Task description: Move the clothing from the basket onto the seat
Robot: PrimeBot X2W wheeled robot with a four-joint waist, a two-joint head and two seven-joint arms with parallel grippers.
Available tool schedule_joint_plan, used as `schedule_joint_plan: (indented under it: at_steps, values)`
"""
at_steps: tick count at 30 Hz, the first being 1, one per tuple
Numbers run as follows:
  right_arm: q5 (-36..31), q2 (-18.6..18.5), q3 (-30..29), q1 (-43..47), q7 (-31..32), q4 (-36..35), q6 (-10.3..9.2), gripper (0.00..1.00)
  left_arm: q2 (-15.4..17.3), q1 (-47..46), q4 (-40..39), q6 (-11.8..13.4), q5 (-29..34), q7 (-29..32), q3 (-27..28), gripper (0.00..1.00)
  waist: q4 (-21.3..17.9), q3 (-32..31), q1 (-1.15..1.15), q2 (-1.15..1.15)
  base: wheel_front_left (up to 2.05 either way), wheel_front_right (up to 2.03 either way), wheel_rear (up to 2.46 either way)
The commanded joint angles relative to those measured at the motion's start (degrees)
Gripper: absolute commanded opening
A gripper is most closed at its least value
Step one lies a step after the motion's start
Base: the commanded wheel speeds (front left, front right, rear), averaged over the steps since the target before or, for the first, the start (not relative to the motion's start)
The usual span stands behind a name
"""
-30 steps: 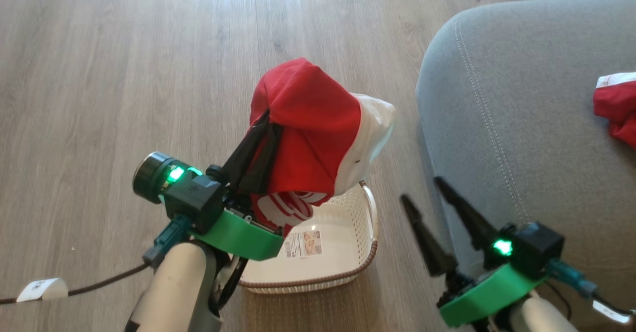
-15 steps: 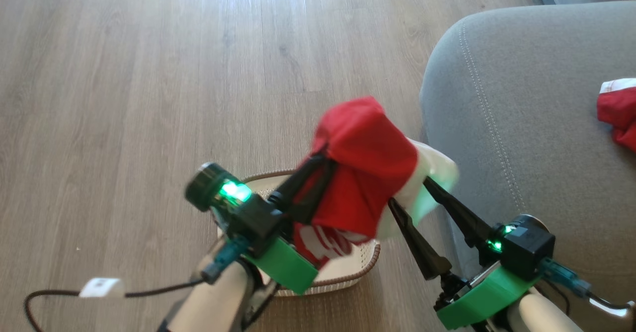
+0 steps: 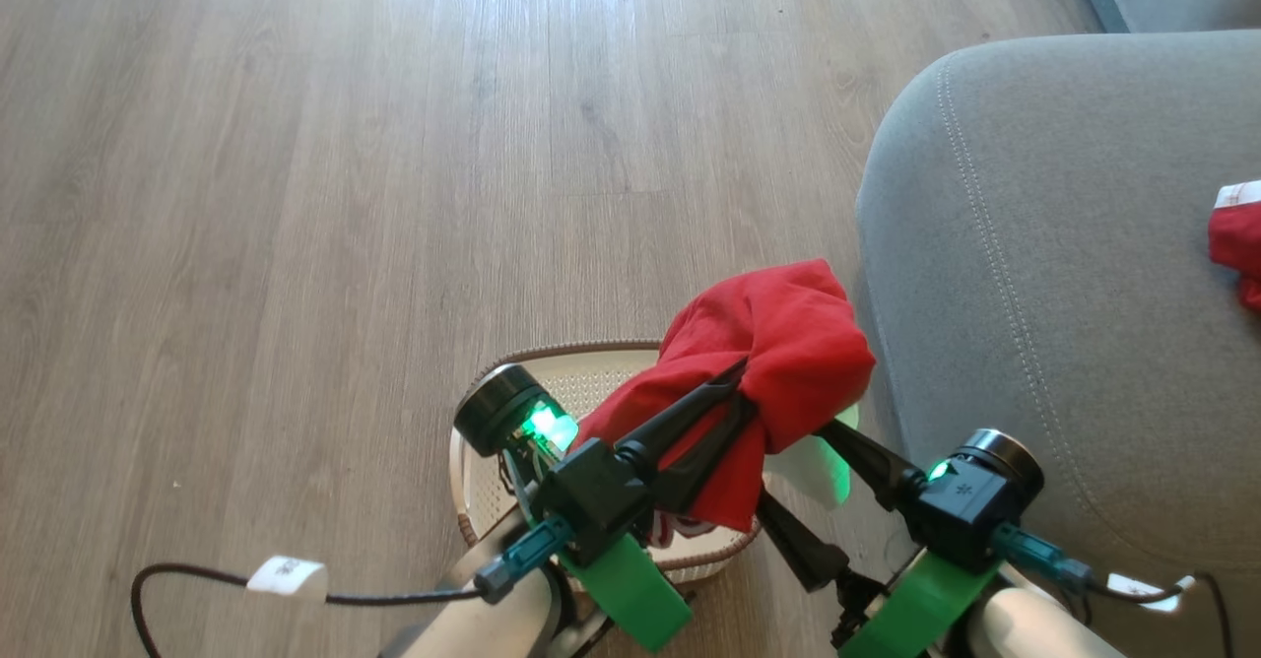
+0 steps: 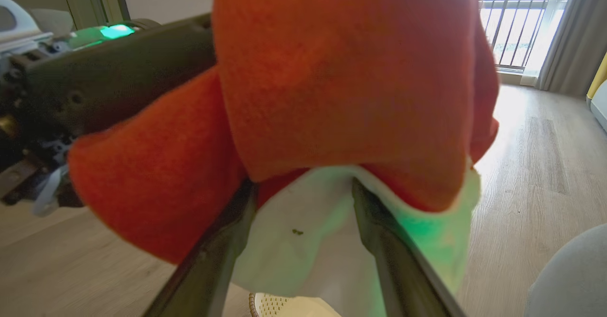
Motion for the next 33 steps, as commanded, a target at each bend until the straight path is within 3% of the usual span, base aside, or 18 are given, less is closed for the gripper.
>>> schedule_joint_plan:
  at_steps: [1,7,8,9,10,19,31,32,33]
  values:
    - [-0.45,-0.39,0.6,-2.11,-0.52,-1.41,-0.01,1.0,0.09,-2.22,-1.74,-0.06,-0.2,-0.29,1.54,0.0,0.1,0.02,0.0,0.0,0.0,0.0,0.0]
    - [-2.22,1.59,0.78,-3.42,-0.52,-0.3,-0.01,1.0,0.32,-2.96,-1.44,-0.07,-0.92,-0.29,-0.02,0.0,0.79,0.39,0.0,0.0,0.0,0.0,0.0]
    - [-2.39,1.98,0.56,-3.44,-0.52,-0.01,-0.01,0.93,0.34,-3.09,-1.45,-0.07,-1.02,-0.29,-0.24,0.0,0.96,0.48,0.0,0.0,0.0,0.0,0.0]
    - [-2.7,2.32,0.13,-3.45,-0.52,0.39,-0.01,0.18,0.36,-3.21,-1.45,-0.07,-1.12,-0.29,-0.46,0.0,1.12,0.54,0.0,0.0,0.0,0.0,0.0]
    - [-3.28,2.73,-0.61,-3.45,-0.52,0.82,-0.01,0.0,0.41,-3.31,-1.45,-0.07,-1.22,-0.29,-0.63,0.0,1.26,0.6,0.0,0.0,0.0,0.0,0.0]
    - [-6.04,7.8,-6.84,-1.95,-0.52,1.55,-0.01,0.0,0.86,-3.44,-1.65,-0.07,-1.46,-0.29,0.38,0.0,2.05,0.69,0.0,0.0,0.0,0.0,0.0]
    - [-8.02,11.99,-7.9,-2.51,-0.52,1.1,-0.01,0.0,0.69,-3.48,-2.99,-0.07,-0.89,-0.29,1.21,0.0,1.88,1.04,0.0,0.0,0.0,0.0,0.0]
    - [-8.06,12.13,-7.95,-2.43,-0.52,1.07,-0.01,0.0,0.65,-3.5,-3.18,-0.07,-0.85,-0.29,1.16,0.08,1.91,0.99,0.0,0.0,0.0,0.0,0.0]
    - [-8.08,12.25,-8.01,-2.33,-0.52,1.05,-0.01,0.0,0.59,-3.47,-3.38,-0.07,-0.79,-0.29,1.25,0.25,1.94,0.95,0.0,0.0,0.0,0.0,0.0]
